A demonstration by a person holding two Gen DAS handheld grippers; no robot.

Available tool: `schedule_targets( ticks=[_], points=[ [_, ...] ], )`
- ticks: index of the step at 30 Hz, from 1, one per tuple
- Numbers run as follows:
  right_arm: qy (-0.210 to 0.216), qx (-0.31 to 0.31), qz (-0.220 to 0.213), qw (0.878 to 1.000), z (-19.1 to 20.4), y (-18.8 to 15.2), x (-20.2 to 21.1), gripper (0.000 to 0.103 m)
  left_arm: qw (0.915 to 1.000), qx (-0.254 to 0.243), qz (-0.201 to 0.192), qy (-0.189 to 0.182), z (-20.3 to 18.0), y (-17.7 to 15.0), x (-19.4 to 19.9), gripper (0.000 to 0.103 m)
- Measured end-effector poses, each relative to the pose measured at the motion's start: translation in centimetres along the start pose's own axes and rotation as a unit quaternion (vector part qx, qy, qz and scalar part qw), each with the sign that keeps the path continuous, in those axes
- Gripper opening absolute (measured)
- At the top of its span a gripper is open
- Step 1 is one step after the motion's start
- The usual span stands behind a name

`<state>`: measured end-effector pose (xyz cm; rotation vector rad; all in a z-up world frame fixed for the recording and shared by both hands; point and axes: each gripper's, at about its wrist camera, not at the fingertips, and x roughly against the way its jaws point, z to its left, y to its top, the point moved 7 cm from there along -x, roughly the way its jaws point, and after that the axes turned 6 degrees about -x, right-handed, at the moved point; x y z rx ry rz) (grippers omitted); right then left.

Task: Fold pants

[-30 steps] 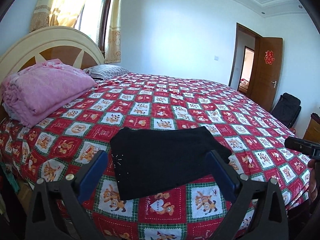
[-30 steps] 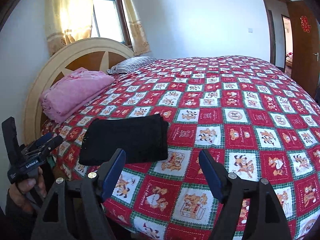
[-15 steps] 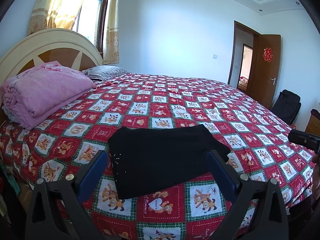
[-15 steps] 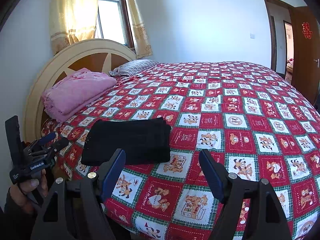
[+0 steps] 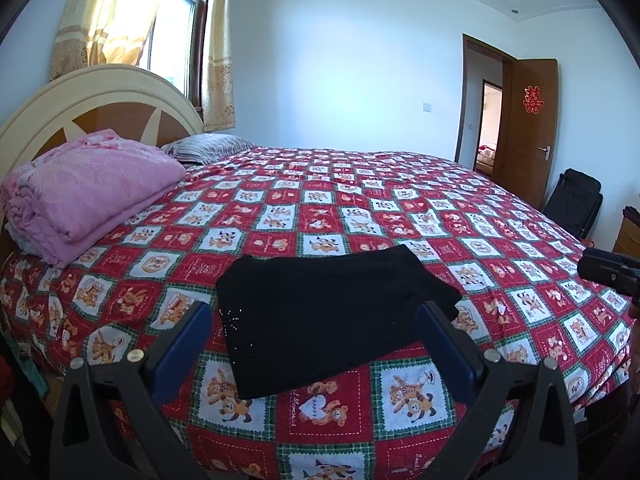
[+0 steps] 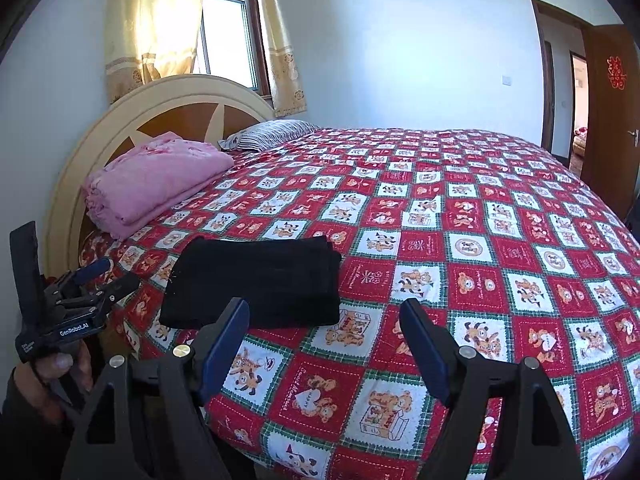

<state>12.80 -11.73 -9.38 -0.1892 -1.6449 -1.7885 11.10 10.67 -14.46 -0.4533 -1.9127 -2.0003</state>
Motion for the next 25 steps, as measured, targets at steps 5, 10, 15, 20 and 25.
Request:
schedule_targets(
  ticks=[5, 10, 15, 20, 25],
  points=[
    [-0.004, 0.008, -0.006, 1.0, 0.13, 0.15, 0.33, 0.079, 0.9998, -0.006, -0.017, 0.0, -0.35, 0.69, 0.69, 0.103],
    [-0.004, 0.017, -0.009, 1.0, 0.48, 0.13, 0.46, 0.079, 0.9998, -0.008, -0.018, 0.006, -0.5, 0.93, 0.78, 0.103],
    [-0.004, 0.02, -0.009, 1.0, 0.6, 0.01, 0.38, 0.079, 0.9992, -0.019, -0.016, 0.03, -0.47, 0.71, 0.58, 0.103],
    [-0.003, 0.018, -0.007, 1.0, 0.54, -0.06, 0.28, 0.079, 0.9999, -0.006, -0.012, 0.011, -0.29, 0.36, 0.45, 0.103],
    [-0.004, 0.016, -0.005, 1.0, 0.37, -0.26, 0.04, 0.079, 0.9998, -0.006, -0.018, 0.007, -0.35, 0.42, 0.45, 0.103]
  ],
)
